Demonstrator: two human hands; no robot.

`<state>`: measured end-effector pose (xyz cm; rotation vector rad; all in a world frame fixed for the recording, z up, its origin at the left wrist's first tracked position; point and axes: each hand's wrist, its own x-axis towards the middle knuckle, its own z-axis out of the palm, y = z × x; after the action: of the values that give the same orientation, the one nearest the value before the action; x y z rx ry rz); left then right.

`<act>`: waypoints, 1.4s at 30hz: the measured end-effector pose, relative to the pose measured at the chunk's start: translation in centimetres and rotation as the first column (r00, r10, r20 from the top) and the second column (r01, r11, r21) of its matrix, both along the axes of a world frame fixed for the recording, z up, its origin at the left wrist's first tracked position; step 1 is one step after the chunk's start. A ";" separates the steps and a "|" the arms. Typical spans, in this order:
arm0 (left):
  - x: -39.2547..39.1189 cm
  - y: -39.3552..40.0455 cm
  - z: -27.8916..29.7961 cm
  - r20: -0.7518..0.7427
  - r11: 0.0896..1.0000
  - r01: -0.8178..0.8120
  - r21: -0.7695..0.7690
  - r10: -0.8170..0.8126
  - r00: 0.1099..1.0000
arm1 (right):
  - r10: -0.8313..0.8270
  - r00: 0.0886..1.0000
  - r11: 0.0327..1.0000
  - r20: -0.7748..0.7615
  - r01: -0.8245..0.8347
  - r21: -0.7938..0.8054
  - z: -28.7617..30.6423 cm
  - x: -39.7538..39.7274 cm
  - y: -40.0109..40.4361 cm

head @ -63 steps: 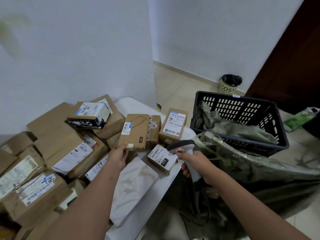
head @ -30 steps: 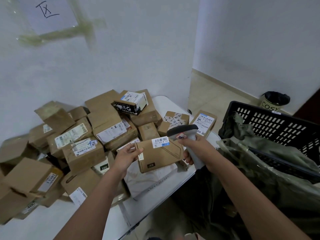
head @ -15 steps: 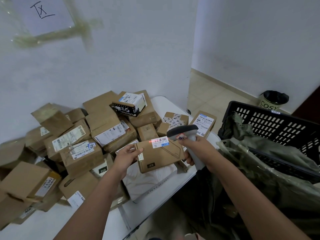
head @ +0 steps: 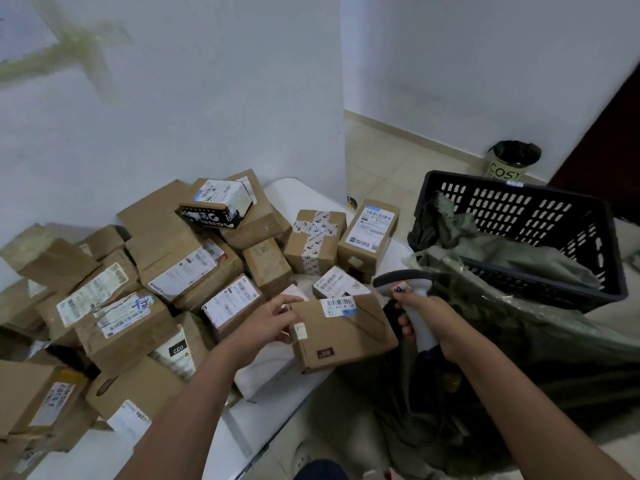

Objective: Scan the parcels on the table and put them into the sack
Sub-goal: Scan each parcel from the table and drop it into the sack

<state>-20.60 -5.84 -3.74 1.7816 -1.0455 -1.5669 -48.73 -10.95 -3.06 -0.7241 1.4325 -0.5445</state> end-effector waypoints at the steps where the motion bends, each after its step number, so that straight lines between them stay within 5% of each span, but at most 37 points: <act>1: -1.4 -0.4 -0.2 0.008 0.997 0.069 0.032 -0.069 0.998 | -0.046 0.999 0.998 -0.005 0.046 0.031 -0.8 -1.6 0.3; 7: -10.3 -2.4 -5.1 -0.071 0.923 0.279 0.265 -0.270 0.960 | -0.320 0.946 0.920 -0.048 0.322 0.225 -6.0 -11.9 3.5; 13: -19.6 -1.6 -13.6 -0.125 0.874 0.110 0.472 -0.057 0.990 | -0.537 0.840 0.788 -0.077 0.532 0.310 -9.6 -19.0 7.0; 19: -27.6 -1.9 -19.0 -0.175 0.781 0.045 0.623 0.083 0.981 | -0.556 0.823 0.750 -0.115 0.556 0.358 -11.9 -23.9 8.4; 23: -30.5 -3.5 -21.9 -0.074 0.813 -0.121 0.569 0.198 0.978 | -0.563 0.819 0.743 -0.109 0.560 0.367 -12.7 -25.7 8.6; 29: -30.3 -4.1 -21.8 -0.073 0.838 -0.007 0.546 0.055 0.996 | -0.543 0.836 0.760 -0.077 0.528 0.378 -12.4 -25.3 8.0; 42: -14.2 -1.1 -12.4 -0.033 0.934 0.021 0.357 -0.010 0.999 | -0.209 0.976 0.956 0.059 0.191 0.223 -6.4 -10.7 2.9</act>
<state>-34.76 -6.95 -16.17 1.9780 -0.7976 -1.8837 -59.41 -8.10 -9.43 -0.3811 1.4698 -0.5570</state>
